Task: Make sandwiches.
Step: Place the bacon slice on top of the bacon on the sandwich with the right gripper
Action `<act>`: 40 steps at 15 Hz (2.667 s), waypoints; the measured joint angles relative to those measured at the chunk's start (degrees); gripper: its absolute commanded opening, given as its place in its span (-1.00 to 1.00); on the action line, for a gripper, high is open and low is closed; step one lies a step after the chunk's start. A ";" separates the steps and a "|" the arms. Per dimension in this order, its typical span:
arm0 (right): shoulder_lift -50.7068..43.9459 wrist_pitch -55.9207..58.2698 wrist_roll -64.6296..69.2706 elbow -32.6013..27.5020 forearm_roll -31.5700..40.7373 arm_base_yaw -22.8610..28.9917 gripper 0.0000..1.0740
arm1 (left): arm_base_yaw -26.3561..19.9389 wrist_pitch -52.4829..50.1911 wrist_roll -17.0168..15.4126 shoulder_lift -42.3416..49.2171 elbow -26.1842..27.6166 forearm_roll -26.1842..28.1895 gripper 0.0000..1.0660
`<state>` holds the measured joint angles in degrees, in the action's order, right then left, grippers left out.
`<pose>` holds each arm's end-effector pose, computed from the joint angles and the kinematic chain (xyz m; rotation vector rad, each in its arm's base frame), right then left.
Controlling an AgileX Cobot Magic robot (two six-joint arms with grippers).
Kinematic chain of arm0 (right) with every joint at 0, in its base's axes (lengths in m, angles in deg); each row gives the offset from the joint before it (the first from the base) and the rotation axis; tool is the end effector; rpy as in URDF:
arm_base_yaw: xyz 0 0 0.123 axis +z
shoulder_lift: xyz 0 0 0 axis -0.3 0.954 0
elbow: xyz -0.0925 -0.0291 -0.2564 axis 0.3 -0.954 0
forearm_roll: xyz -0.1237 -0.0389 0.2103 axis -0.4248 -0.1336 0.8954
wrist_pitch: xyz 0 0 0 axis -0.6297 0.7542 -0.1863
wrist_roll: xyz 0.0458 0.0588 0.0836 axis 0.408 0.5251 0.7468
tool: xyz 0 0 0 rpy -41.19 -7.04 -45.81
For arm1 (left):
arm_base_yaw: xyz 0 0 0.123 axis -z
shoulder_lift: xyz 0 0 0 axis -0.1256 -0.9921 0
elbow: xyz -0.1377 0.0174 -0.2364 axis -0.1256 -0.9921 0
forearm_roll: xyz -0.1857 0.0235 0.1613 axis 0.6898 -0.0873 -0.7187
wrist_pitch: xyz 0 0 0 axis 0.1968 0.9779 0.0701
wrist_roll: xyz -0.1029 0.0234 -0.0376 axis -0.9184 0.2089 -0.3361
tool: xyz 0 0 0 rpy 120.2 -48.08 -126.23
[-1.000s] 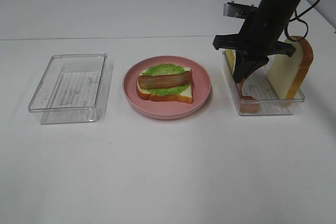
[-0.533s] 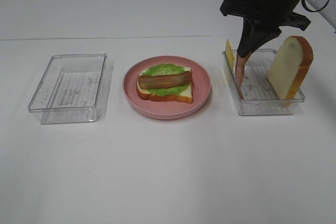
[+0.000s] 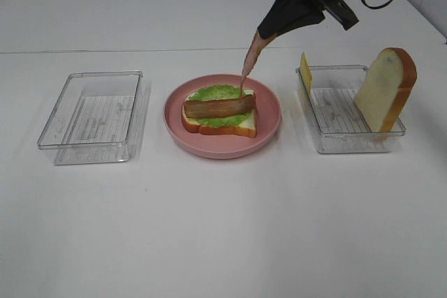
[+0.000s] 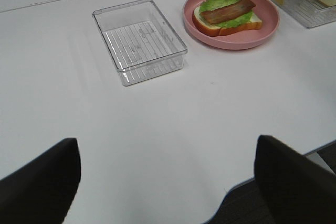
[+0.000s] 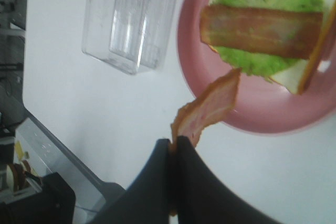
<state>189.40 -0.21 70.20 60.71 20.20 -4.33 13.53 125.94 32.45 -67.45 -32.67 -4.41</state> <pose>0.3873 0.1637 0.2496 -0.2845 2.7092 1.0607 0.0184 -0.0095 0.2669 0.3490 2.0087 -0.2685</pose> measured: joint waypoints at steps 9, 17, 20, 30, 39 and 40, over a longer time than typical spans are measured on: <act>9.34 -11.12 -8.25 0.00 16.56 5.79 -1.00 | 0.00 0.00 0.00 0.00 0.00 0.00 0.59; 14.09 -11.69 -19.31 0.00 35.29 6.19 -1.00 | 0.00 0.00 0.00 0.00 0.00 0.00 0.59; 15.70 -12.03 -19.42 0.00 35.64 6.47 -1.00 | 0.00 0.00 0.00 0.00 0.00 0.00 0.59; 18.28 -14.61 -16.16 0.00 29.39 6.47 -1.00 | 0.00 0.00 0.00 0.00 0.00 0.00 0.59; 14.04 -21.54 2.12 0.00 -2.23 6.42 -1.00 | 0.00 0.00 0.00 0.00 0.00 0.00 0.59; 14.04 -21.37 3.44 0.00 -4.53 6.42 -1.00 | 0.00 0.00 0.00 0.00 0.00 0.00 0.59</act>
<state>203.44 -21.58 73.63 60.71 15.67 2.08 13.53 125.94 32.45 -67.45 -32.67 -4.41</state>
